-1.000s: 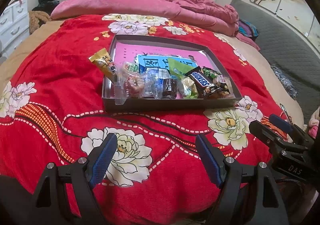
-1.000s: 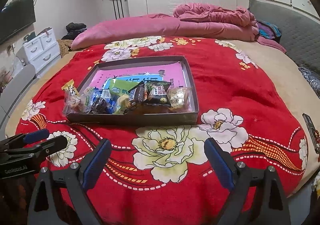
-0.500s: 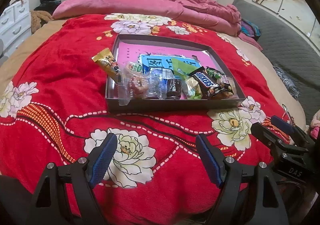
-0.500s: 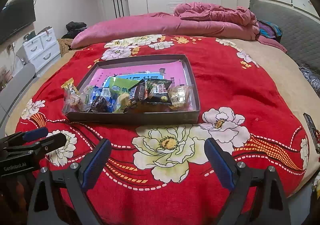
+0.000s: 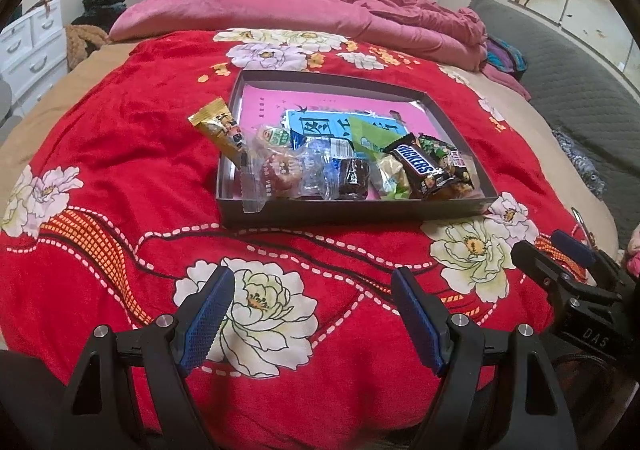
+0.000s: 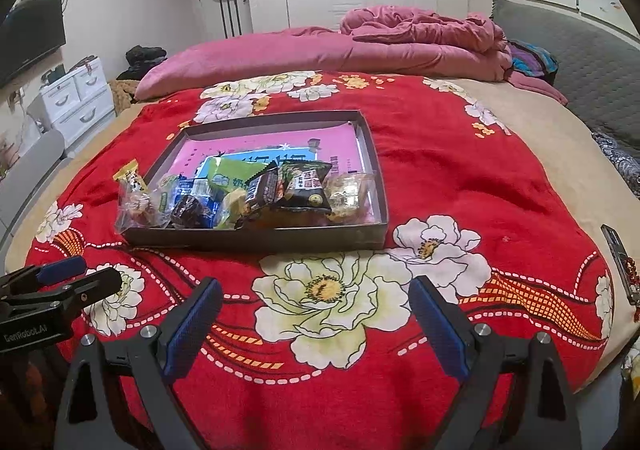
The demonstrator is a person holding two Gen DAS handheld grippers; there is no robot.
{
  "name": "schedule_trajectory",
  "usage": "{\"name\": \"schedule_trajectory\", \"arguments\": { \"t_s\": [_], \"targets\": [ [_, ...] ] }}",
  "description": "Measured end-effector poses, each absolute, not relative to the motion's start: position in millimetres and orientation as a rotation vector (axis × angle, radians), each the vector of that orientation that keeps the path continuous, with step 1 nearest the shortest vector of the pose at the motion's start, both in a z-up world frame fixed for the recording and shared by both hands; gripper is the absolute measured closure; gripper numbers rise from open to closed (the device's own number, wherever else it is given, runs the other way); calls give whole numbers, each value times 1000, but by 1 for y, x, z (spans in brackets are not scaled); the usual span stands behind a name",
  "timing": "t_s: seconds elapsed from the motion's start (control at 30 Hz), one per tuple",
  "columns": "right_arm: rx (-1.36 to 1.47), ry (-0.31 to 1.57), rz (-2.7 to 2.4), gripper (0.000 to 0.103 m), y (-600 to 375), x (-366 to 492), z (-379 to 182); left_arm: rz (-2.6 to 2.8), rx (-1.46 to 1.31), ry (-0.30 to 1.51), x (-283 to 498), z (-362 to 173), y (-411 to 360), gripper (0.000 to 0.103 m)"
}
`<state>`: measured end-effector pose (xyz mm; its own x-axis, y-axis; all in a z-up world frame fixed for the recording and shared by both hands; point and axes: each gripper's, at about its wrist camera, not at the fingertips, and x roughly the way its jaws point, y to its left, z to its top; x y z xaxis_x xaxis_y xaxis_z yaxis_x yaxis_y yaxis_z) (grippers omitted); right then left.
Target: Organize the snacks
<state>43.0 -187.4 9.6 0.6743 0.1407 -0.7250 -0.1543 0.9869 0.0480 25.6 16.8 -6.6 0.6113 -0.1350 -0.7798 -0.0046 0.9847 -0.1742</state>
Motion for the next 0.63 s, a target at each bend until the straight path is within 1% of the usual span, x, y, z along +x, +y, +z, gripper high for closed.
{"name": "schedule_trajectory", "arguments": {
  "t_s": [0.37,0.5,0.63],
  "targets": [
    [-29,810,151,9,-192,47,7,-18,-155,917,29,-11,21,22],
    [-28,802,139,9,-198,53,7,-3,-154,893,34,-9,27,22],
    [5,803,112,9,-217,72,6,41,-179,837,44,-1,48,22]
  ]
}}
